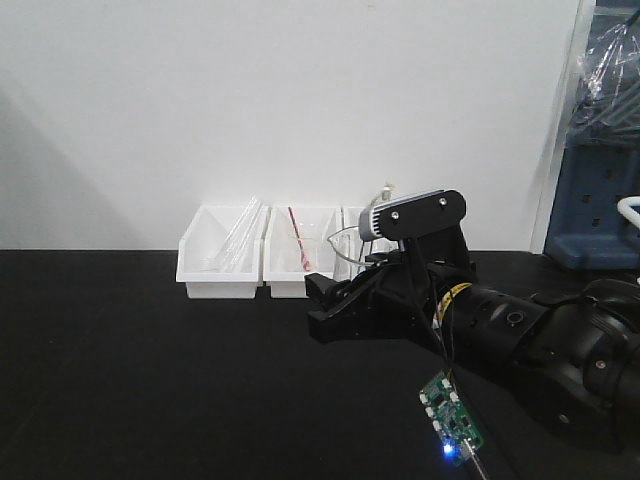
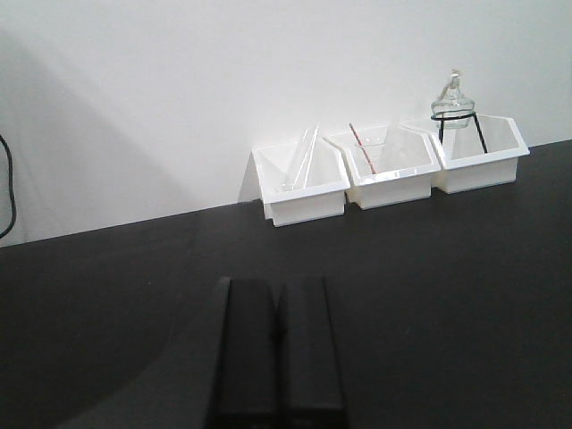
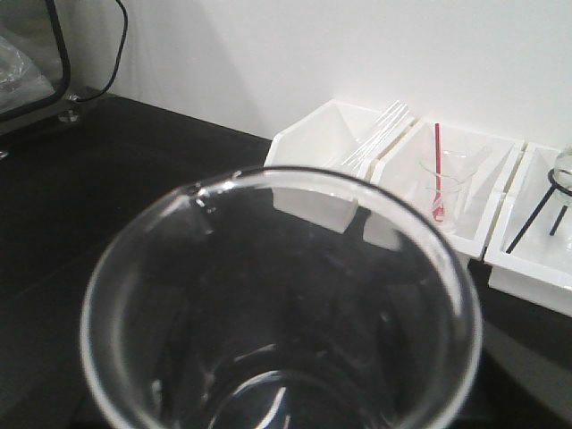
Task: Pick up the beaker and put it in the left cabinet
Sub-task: 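Lift the beaker with the right gripper off the benchtop, then hold the beaker in the right gripper while the base drives to the cabinet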
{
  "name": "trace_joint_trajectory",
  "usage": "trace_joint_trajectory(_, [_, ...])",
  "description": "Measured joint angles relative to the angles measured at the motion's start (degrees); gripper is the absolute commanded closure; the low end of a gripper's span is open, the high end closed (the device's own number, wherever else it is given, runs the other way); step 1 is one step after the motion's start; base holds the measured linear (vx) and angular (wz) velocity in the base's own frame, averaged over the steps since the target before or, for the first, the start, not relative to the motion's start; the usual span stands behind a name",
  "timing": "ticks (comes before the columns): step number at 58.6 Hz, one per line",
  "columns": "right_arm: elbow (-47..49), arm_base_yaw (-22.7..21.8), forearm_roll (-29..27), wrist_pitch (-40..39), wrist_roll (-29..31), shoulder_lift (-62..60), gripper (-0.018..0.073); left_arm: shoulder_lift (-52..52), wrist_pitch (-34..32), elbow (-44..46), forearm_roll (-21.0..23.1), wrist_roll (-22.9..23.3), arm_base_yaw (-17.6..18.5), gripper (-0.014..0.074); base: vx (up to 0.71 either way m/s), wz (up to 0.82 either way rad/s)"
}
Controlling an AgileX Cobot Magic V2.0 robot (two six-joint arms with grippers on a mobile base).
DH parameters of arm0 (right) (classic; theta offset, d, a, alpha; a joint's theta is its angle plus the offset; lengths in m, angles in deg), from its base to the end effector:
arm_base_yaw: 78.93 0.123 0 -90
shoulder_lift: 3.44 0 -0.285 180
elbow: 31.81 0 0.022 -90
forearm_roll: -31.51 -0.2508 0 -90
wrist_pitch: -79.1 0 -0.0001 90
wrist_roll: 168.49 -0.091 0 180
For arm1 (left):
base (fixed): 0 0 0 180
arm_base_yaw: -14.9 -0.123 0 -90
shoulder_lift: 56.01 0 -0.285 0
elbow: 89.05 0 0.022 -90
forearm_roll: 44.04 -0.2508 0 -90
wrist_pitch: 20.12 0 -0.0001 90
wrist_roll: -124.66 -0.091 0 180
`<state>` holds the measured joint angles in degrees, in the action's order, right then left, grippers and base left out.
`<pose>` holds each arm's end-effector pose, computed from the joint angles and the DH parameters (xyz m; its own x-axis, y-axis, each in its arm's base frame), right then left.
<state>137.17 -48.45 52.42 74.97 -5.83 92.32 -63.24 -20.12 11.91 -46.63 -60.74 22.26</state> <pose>0.3123 0.1865 0.3348 -0.1599 -0.1653 -0.9732 -0.5395 0.8402 -0.0541 0.0564 -0.0073 0.2030 0.0817 0.1296 -0.9882 0.1179 0.9833 0.1387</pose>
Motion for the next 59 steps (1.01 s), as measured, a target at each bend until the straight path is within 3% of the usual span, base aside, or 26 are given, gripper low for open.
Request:
trace_joint_trajectory(28, [0.00, 0.00, -0.16, 0.14, 0.00, 0.00, 0.0568, 0.00, 0.00, 0.00, 0.00, 0.00, 0.00, 0.0595, -0.15, 0.28])
trace_joint_trajectory(59, [0.00, 0.00, -0.16, 0.19, 0.00, 0.00, 0.0568, 0.00, 0.00, 0.00, 0.00, 0.00, 0.00, 0.0595, -0.12, 0.66])
